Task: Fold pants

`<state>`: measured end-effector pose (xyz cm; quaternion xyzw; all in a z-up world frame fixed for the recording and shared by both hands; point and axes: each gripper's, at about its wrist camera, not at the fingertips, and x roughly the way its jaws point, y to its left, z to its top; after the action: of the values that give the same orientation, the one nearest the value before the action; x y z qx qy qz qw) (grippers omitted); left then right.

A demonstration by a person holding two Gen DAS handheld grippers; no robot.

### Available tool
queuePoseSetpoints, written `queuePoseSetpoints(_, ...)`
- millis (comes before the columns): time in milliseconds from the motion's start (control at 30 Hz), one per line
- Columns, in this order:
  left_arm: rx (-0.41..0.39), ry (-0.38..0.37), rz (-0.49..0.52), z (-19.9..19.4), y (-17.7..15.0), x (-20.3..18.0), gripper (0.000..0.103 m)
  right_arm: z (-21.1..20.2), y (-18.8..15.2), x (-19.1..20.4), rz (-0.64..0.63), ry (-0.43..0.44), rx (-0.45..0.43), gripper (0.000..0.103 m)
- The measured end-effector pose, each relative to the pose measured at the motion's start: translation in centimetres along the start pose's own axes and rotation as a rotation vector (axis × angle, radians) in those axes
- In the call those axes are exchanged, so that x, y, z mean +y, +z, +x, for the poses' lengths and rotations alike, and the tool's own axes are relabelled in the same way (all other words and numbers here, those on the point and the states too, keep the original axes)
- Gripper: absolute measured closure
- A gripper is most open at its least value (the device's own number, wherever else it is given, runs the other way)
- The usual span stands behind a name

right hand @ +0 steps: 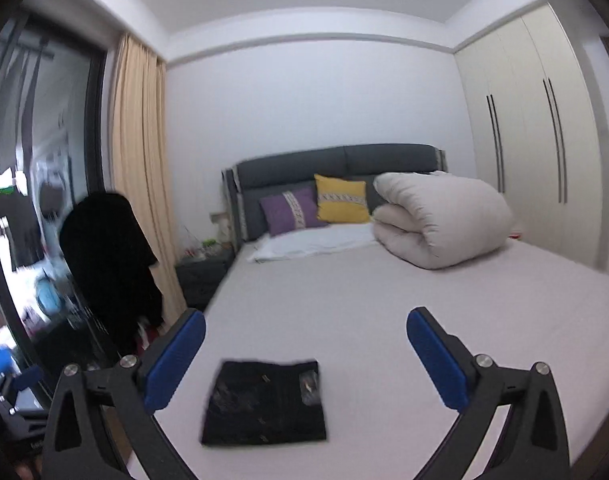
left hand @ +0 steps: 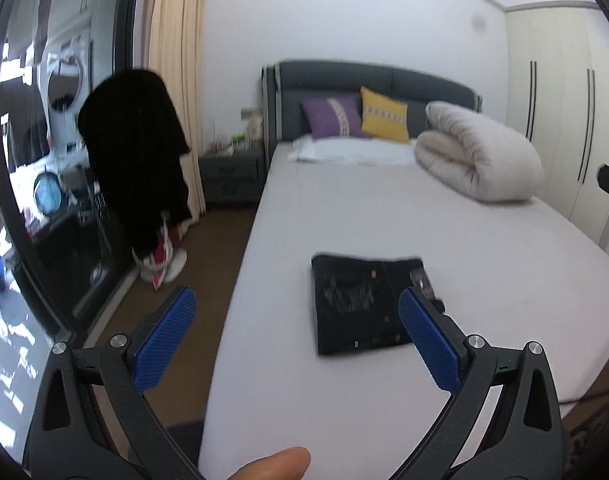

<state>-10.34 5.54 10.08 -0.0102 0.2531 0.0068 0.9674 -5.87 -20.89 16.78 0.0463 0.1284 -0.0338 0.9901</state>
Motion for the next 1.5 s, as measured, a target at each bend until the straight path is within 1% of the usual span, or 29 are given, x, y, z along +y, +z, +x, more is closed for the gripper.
queuePoseSetpoints(133, 0.074, -0.007, -0.003, 0.5, -2.1, -0.8, 0.000, -0.1, -2.4, 0.7, 0.014, -0.010, 0.104, 0.000)
queuePoseSetpoints(200, 0.104, -0.007, -0.005, 1.8, -2.6, -1.2, 0.000, 0.4, -3.8, 1.2, 0.015, 0.001, 0.167, 0.000)
queuePoseSetpoints(267, 0.121, -0.004, 0.000, 2.7, -3.2, -1.6, 0.000, 1.4, -5.2, 1.9, -0.002, -0.002, 0.231, 0.000)
queuePoseSetpoints(333, 0.135, -0.003, -0.002, 3.2, -3.8, -1.8, 0.000, 1.5, -6.2, 2.6, -0.015, 0.007, 0.258, 0.000)
queuePoseSetpoints(500, 0.161, 0.001, -0.016, 5.6, -4.2, -1.4, 0.000, 2.2, -7.3, 3.7, -0.060, 0.011, 0.284, 0.000)
queuePoseSetpoints(733, 0.190, 0.011, -0.021, 7.4, -4.9, -1.0, 0.000, 2.9, -8.4, 3.8, -0.059, 0.013, 0.327, 0.000)
queuePoseSetpoints(933, 0.217, 0.018, -0.017, 9.1, -5.2, -0.8, 0.000, 3.3, -8.8, 3.9, -0.063, 0.017, 0.347, 0.000)
queuePoseSetpoints(1500, 0.268, 0.028, -0.003, 11.9, -7.1, -1.7, 0.000, 4.1, -10.1, 3.8, -0.062, 0.025, 0.400, 0.000)
